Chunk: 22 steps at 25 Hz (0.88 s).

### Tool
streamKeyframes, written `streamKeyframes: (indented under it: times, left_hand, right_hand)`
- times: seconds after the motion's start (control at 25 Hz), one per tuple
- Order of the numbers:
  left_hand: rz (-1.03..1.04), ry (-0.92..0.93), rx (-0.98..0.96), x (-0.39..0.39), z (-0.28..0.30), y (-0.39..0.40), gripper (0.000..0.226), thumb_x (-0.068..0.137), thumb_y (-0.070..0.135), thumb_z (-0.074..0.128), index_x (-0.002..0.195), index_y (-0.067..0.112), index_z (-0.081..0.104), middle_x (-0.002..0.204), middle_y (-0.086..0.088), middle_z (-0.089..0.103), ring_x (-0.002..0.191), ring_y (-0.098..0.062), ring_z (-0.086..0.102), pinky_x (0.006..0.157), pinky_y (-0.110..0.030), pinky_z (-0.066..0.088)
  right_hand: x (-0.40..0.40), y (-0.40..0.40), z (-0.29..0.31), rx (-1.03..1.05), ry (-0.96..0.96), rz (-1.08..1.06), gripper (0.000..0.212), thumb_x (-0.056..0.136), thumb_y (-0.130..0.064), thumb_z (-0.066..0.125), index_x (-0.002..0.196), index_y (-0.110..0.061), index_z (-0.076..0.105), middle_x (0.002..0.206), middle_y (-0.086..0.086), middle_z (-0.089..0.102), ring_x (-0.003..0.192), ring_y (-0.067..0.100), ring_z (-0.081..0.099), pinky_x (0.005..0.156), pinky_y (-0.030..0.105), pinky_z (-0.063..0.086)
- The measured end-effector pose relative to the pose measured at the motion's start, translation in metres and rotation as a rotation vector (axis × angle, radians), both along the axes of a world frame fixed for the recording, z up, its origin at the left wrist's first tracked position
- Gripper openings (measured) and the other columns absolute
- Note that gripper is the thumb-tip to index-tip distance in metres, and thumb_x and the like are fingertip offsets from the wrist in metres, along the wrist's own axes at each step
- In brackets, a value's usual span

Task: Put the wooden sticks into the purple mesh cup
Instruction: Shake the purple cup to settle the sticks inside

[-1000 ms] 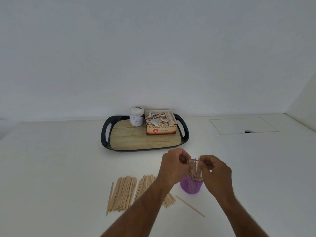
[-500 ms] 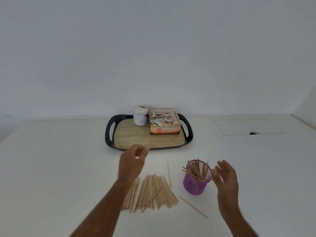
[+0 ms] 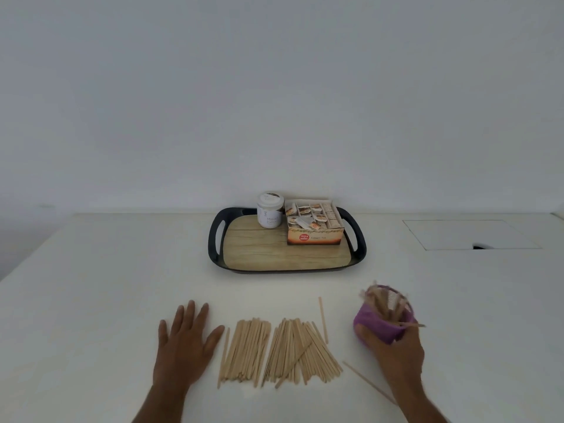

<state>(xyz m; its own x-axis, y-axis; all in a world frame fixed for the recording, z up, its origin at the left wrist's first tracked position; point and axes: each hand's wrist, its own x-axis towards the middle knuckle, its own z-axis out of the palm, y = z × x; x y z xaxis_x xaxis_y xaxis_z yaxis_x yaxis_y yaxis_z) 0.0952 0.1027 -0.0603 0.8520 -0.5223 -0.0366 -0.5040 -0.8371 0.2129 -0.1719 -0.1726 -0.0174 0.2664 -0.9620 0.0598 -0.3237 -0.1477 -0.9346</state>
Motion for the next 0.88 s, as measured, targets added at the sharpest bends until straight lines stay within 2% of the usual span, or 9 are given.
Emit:
streamKeyframes:
  times: [0.12, 0.2, 0.28, 0.36, 0.52, 0.64, 0.72, 0.8, 0.88]
  left_hand:
    - [0.001, -0.018, -0.005, 0.001, -0.001, 0.000, 0.097, 0.075, 0.078, -0.009, 0.158, 0.033, 0.012, 0.167, 0.001, 0.007, 0.154, -0.019, 0.002, 0.124, -0.050, 0.003]
    - [-0.003, -0.018, -0.002, 0.002, -0.002, -0.001, 0.096, 0.075, 0.077, -0.009, 0.158, 0.033, 0.010, 0.167, 0.001, 0.006, 0.154, -0.020, 0.001, 0.124, -0.050, 0.003]
    - [-0.006, -0.014, 0.000, 0.002, -0.002, -0.001, 0.096, 0.074, 0.078, -0.009, 0.158, 0.033, 0.008, 0.167, 0.001, 0.004, 0.154, -0.019, 0.000, 0.124, -0.050, 0.002]
    - [-0.006, -0.014, -0.002, 0.002, -0.003, -0.001, 0.097, 0.074, 0.079, -0.009, 0.158, 0.033, 0.006, 0.167, 0.001, 0.002, 0.154, -0.019, -0.002, 0.124, -0.050, 0.000]
    - [-0.011, -0.009, -0.002, 0.002, -0.004, 0.000, 0.097, 0.074, 0.080, -0.007, 0.158, 0.032, 0.006, 0.167, 0.001, 0.002, 0.154, -0.019, -0.002, 0.124, -0.050, -0.001]
    - [-0.010, -0.010, -0.005, 0.003, -0.004, 0.000, 0.097, 0.074, 0.080, -0.006, 0.158, 0.033, 0.006, 0.167, 0.001, 0.002, 0.154, -0.019, -0.002, 0.124, -0.050, -0.001]
    - [-0.011, -0.013, -0.001, 0.002, -0.004, 0.000, 0.097, 0.074, 0.080, -0.006, 0.158, 0.033, 0.006, 0.167, 0.001, 0.003, 0.154, -0.019, -0.002, 0.124, -0.050, 0.000]
    - [-0.008, -0.016, -0.011, 0.002, -0.004, 0.000, 0.097, 0.074, 0.080, -0.006, 0.158, 0.032, 0.007, 0.167, 0.001, 0.003, 0.154, -0.019, -0.002, 0.124, -0.050, 0.000]
    - [-0.006, -0.014, -0.013, 0.003, -0.004, 0.000, 0.097, 0.074, 0.080, -0.006, 0.158, 0.032, 0.006, 0.167, 0.001, 0.003, 0.154, -0.019, -0.002, 0.124, -0.050, 0.000]
  right_hand:
    - [0.004, 0.002, 0.002, -0.089, 0.020, 0.089, 0.089, 0.051, -0.027, 0.096, 0.126, -0.026, 0.049, 0.109, -0.007, 0.065, 0.095, 0.016, 0.063, 0.076, 0.024, 0.048]
    - [0.005, 0.002, 0.002, -0.065, -0.050, 0.032, 0.090, 0.049, -0.025, 0.097, 0.127, -0.024, 0.049, 0.113, -0.004, 0.064, 0.097, 0.016, 0.062, 0.076, 0.020, 0.049]
    - [0.008, 0.002, 0.006, -0.034, -0.081, -0.050, 0.090, 0.048, -0.030, 0.096, 0.123, -0.023, 0.048, 0.114, 0.001, 0.065, 0.094, 0.021, 0.062, 0.078, 0.028, 0.048]
    - [0.009, 0.002, 0.004, -0.116, -0.010, 0.037, 0.090, 0.048, -0.030, 0.097, 0.124, -0.024, 0.048, 0.111, -0.004, 0.064, 0.093, 0.017, 0.062, 0.081, 0.033, 0.050]
    - [0.010, 0.001, 0.009, -0.070, -0.083, -0.058, 0.092, 0.047, -0.029, 0.096, 0.126, -0.021, 0.048, 0.111, -0.004, 0.062, 0.099, 0.022, 0.062, 0.082, 0.032, 0.046]
    - [0.010, 0.001, 0.009, -0.132, -0.028, 0.000, 0.091, 0.049, -0.029, 0.096, 0.127, -0.021, 0.048, 0.110, -0.005, 0.062, 0.095, 0.018, 0.061, 0.082, 0.033, 0.050]
    - [0.010, -0.001, 0.011, -0.079, -0.073, -0.090, 0.088, 0.048, -0.036, 0.095, 0.121, -0.023, 0.049, 0.107, -0.002, 0.064, 0.095, 0.024, 0.063, 0.082, 0.036, 0.050]
    - [0.010, -0.001, 0.011, -0.128, -0.043, -0.036, 0.084, 0.043, -0.044, 0.093, 0.112, -0.024, 0.051, 0.099, -0.005, 0.064, 0.088, 0.023, 0.064, 0.076, 0.033, 0.050]
    - [0.009, 0.000, 0.009, -0.179, 0.006, 0.026, 0.090, 0.046, -0.033, 0.096, 0.122, -0.022, 0.050, 0.106, -0.007, 0.063, 0.092, 0.016, 0.062, 0.079, 0.030, 0.048]
